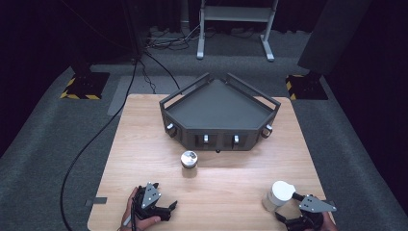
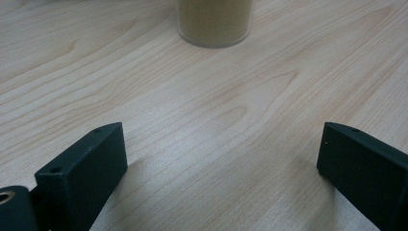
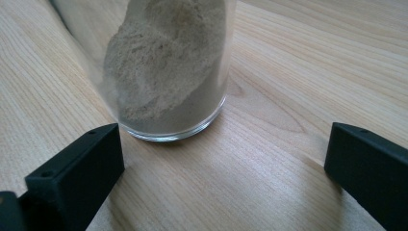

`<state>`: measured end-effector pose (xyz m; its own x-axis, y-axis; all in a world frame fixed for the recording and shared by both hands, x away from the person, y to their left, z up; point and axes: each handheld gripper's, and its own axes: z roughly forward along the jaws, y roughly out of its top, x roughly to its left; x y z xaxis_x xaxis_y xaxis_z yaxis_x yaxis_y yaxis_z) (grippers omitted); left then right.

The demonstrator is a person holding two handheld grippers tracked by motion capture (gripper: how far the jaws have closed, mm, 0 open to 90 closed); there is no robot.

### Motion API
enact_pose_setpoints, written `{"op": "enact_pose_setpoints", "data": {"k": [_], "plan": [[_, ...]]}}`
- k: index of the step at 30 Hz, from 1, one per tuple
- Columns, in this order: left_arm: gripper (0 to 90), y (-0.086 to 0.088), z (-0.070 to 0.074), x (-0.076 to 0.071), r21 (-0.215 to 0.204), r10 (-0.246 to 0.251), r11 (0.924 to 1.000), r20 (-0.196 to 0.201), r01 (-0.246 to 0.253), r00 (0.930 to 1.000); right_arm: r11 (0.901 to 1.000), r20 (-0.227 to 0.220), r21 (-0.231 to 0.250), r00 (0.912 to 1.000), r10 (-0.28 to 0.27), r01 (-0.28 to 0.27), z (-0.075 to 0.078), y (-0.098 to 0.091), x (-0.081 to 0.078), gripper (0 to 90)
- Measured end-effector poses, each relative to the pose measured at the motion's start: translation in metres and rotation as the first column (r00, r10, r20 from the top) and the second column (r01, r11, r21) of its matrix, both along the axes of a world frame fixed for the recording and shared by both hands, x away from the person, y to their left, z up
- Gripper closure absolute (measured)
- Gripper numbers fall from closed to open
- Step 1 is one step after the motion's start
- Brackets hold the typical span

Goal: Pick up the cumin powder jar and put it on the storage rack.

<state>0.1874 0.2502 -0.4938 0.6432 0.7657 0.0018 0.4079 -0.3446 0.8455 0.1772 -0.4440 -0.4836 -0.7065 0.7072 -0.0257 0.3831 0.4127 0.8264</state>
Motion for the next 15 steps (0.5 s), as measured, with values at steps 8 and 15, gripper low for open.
{"op": "enact_pose_setpoints", "data": {"k": [8, 15], "plan": [[3.3, -0.0011, 0.002, 0.0003, 0.008, 0.005, 1.0, -0.005, -0.005, 1.0, 1.0, 0.0, 0.0, 1.0, 0.0, 0.0, 0.0, 0.0, 0.0, 0.0], [3.1, 0.0008, 0.0038, -0.0008, -0.016, 0.022, 0.9996, -0.001, -0.022, 0.9998, 1.0, 0.0, 0.0, 1.0, 0.0, 0.0, 0.0, -0.0001, 0.0001, 0.0]]}}
